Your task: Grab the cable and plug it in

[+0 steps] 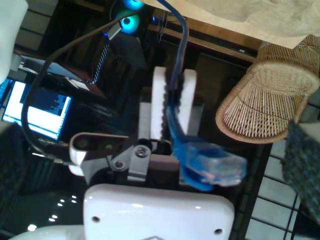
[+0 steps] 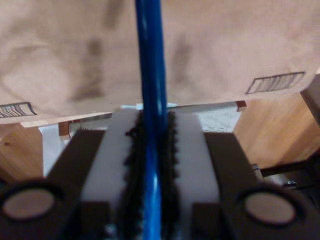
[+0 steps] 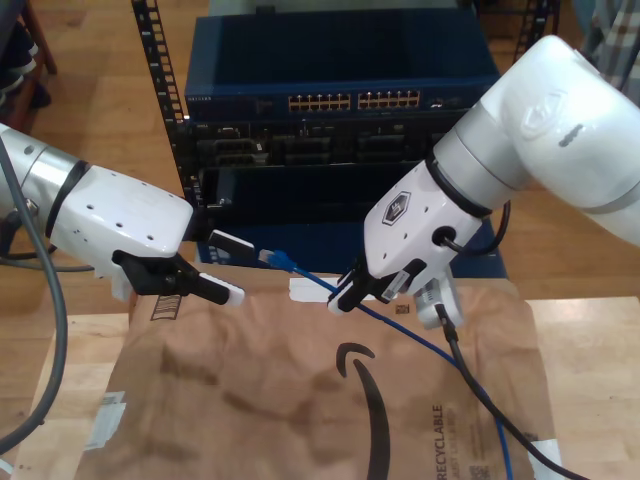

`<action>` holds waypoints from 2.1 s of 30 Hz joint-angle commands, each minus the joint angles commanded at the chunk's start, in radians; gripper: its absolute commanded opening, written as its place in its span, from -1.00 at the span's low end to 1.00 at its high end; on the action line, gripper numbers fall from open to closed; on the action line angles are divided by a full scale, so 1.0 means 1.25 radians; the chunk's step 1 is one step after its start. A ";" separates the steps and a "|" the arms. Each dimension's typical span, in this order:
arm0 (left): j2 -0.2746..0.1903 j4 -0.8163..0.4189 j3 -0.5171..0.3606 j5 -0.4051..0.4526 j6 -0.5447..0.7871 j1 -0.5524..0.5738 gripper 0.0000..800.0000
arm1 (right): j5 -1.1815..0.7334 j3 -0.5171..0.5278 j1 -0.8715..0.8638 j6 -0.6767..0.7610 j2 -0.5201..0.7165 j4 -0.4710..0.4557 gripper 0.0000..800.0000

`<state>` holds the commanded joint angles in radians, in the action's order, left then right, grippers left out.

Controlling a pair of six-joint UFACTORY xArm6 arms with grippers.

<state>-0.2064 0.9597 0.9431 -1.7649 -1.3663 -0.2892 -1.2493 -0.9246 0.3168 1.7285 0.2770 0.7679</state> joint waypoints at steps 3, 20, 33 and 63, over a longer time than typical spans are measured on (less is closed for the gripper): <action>0.014 0.041 -0.001 -0.021 0.001 -0.031 0.76 | -0.002 0.000 0.000 0.000 0.005 0.012 -0.95; 0.059 0.086 -0.009 -0.101 0.004 -0.053 0.39 | -0.005 -0.001 0.011 0.000 0.011 0.015 -0.95; 0.059 0.107 -0.014 -0.110 0.017 -0.054 -0.07 | -0.005 -0.001 0.011 0.000 0.012 0.014 -0.95; 0.059 0.104 -0.021 -0.104 0.034 -0.054 -0.87 | -0.005 -0.001 0.017 0.000 0.009 0.015 -0.94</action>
<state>-0.1327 1.0902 0.9170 -1.8953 -1.3234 -0.3567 -1.2555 -0.9262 0.3383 1.7285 0.2877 0.7864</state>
